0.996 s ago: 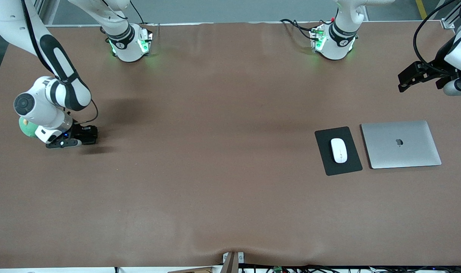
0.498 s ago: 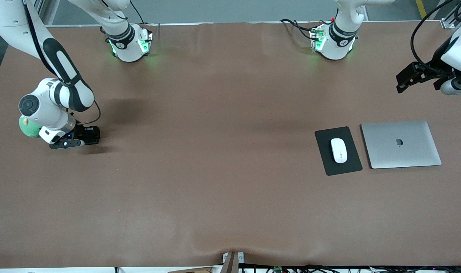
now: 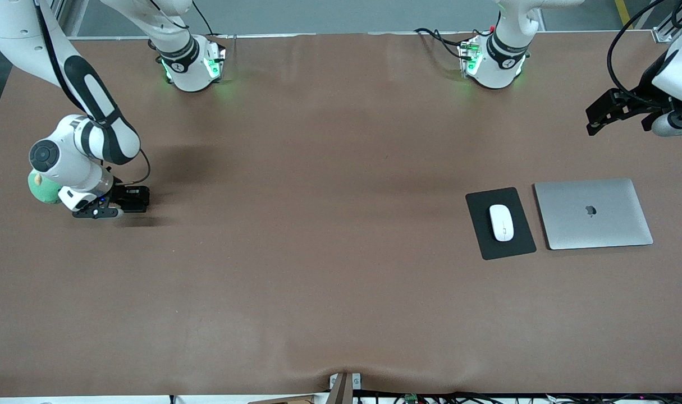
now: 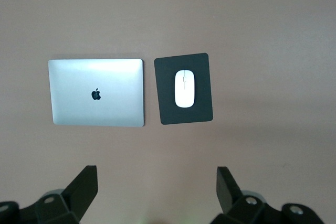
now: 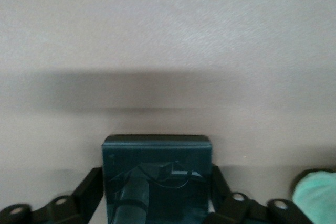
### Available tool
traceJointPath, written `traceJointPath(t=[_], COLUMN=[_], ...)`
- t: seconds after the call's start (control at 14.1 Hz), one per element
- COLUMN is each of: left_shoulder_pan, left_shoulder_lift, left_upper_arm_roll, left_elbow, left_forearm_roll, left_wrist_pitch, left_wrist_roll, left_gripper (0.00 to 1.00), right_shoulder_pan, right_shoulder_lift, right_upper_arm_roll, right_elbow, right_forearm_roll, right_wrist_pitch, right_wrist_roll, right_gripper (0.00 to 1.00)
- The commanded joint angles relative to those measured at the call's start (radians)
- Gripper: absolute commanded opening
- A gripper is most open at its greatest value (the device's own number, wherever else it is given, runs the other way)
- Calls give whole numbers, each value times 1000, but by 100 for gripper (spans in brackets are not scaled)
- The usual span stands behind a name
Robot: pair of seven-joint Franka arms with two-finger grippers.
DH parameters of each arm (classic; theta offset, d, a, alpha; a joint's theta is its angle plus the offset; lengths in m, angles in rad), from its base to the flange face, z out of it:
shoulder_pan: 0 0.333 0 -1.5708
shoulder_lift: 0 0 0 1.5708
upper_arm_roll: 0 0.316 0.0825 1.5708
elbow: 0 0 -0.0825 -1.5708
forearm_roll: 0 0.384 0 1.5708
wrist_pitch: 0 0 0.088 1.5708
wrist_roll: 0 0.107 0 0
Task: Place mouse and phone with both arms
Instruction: 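Lower the phone beside the green toy and open the right gripper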
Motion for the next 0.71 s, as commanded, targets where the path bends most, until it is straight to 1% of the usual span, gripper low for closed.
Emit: traceJointPath(t=[0.0,0.14,0.21,0.64], left_shoulder_pan=[1,-1,-1,1], left_shoulder_lift=[-16,-2,-1,-1], left_upper_arm_roll=[7,7,7,10], left_elbow=[-24,-5,-2,-2], left_forearm_roll=[-23,-23,-23,-23], left_wrist_pitch=[15,15,13,12], left_wrist_roll=[13,13,13,16], left_gripper=[100,100,100,100], right_shoulder_pan=[0,1,4,65], right_shoulder_lift=[-27,-28,-31,-44], right_upper_arm_roll=[14,15,18,18], right_elbow=[64,196,253,556], right_forearm_roll=[-5,-5,-5,-5], right_wrist_pitch=[-157,-398,-495,-921], right_wrist_roll=[0,0,0,3], right_gripper=[100,100,100,100])
